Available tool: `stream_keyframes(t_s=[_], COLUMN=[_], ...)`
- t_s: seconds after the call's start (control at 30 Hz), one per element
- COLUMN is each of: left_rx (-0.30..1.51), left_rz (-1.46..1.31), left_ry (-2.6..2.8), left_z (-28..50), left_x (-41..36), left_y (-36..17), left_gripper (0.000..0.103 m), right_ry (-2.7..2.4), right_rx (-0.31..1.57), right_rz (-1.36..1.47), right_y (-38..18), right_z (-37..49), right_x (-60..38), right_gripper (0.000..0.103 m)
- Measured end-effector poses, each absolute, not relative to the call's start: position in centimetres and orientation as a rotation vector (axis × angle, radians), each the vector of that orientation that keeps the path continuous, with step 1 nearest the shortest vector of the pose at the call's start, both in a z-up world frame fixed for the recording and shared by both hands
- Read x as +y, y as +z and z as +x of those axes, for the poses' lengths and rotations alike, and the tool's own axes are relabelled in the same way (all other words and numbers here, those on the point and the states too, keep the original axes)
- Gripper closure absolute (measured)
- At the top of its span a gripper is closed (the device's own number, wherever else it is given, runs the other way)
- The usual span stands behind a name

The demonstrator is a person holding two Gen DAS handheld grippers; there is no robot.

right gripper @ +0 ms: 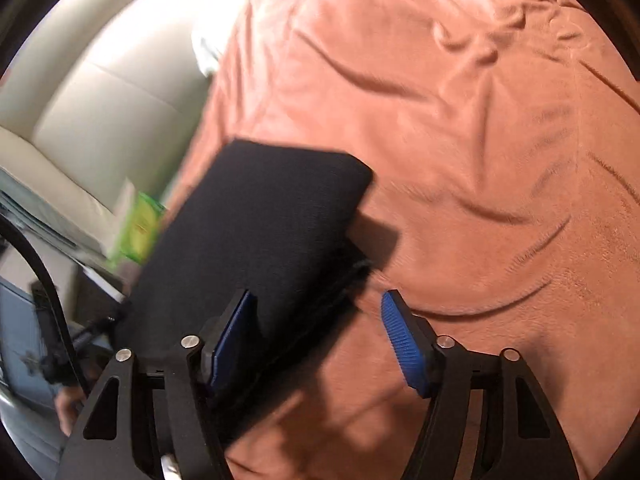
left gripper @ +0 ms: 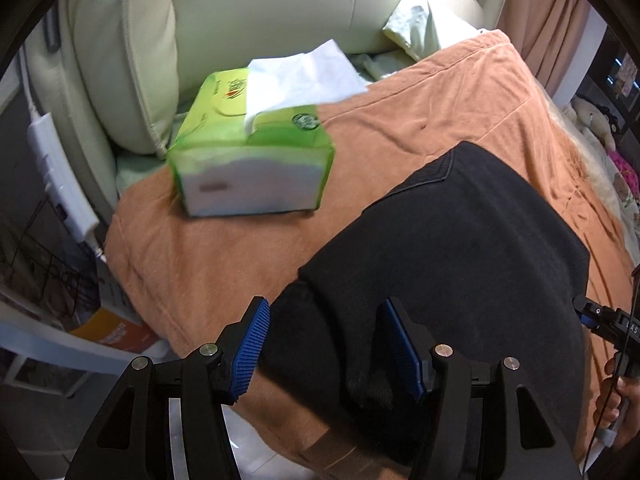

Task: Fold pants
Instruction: 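Lower the folded pants onto the duvet beside the green tissue box with both tools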

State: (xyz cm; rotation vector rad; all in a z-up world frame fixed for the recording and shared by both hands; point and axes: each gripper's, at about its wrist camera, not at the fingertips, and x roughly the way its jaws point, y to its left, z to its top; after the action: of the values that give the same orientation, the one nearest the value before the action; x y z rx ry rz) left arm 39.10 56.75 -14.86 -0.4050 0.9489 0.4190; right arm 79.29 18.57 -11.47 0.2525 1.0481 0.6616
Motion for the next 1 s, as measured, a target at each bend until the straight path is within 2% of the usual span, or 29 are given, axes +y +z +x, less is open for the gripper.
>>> stream_keyframes(t_s=[0.13, 0.17, 0.5, 0.6, 0.67, 0.7, 1.0], left_rx=[0.964, 0.964, 0.889, 0.874, 0.855, 0.853, 0.891], left_rz=[-0.347, -0.329, -0.280, -0.298, -0.319, -0.312, -0.314], left_ry=[0.463, 0.471, 0.422, 0.396, 0.362, 0.366, 0.361], left_z=[38.3, 38.0, 36.7, 37.2, 37.6, 37.9, 40.5], left_x=[55.8, 55.5, 51.2, 50.2, 49.7, 49.5, 48.5], left_y=[-14.3, -14.0, -10.7, -10.6, -10.6, -10.7, -12.9], left_gripper=[0.040, 0.040, 0.040, 0.040, 0.040, 0.040, 0.040], right_ry=[0.611, 0.604, 0.706, 0.743, 0.760, 0.768, 0.741], right_rx=[1.007, 0.996, 0.805, 0.781, 0.793, 0.796, 0.775], right_rz=[0.124, 0.108, 0.002, -0.039, -0.055, -0.074, -0.217], right_y=[-9.6, -8.9, -3.6, -3.3, -3.8, -3.9, -6.0], right_z=[78.5, 78.2, 75.0, 75.1, 75.6, 75.6, 78.8], right_x=[19.7, 19.7, 20.0, 20.7, 21.4, 21.9, 25.1], right_gripper=[0.040, 0.043, 0.043, 0.049, 0.061, 0.063, 0.063])
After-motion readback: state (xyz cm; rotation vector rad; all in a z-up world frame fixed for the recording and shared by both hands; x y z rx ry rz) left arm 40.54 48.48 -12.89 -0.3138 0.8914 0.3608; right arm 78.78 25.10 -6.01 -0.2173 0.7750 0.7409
